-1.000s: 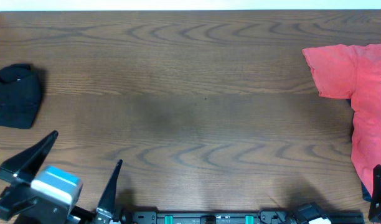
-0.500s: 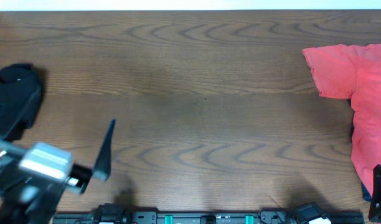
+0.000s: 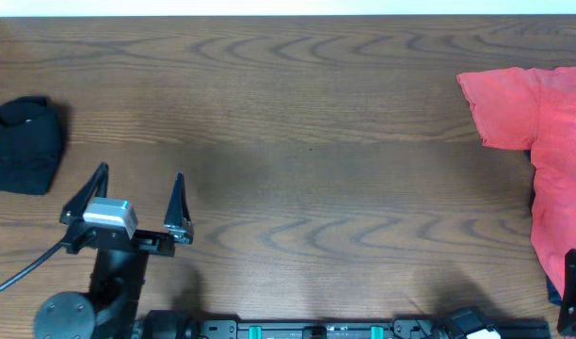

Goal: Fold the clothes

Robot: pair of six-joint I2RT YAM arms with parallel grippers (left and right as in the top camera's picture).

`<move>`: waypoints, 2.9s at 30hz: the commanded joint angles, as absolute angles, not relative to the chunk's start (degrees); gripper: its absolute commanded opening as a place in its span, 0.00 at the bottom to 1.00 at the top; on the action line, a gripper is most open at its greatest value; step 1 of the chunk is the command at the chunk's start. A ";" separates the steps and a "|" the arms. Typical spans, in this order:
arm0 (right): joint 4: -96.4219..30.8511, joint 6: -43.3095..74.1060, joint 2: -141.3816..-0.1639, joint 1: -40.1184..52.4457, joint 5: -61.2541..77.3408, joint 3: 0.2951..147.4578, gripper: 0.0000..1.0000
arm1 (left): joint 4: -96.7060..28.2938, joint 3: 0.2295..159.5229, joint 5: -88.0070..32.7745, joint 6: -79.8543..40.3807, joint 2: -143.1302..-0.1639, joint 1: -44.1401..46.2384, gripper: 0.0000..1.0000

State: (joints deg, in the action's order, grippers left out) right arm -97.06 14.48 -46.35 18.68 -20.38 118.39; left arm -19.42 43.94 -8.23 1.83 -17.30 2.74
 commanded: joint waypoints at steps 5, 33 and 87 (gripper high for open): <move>-97.17 14.98 -46.39 19.14 -20.97 118.43 0.99 | -18.90 36.03 0.78 -8.95 -11.64 2.74 0.98; -97.17 14.98 -46.39 19.14 -20.99 118.43 0.99 | -19.16 9.50 6.81 -15.18 -0.10 0.49 0.98; -94.17 14.76 -46.04 19.18 -25.21 118.39 0.99 | -18.94 5.76 8.62 -15.14 -0.27 -0.05 0.98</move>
State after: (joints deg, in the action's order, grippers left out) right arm -95.61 14.48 -46.33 18.72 -25.93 118.37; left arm -18.90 7.09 7.53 -15.03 -0.62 0.21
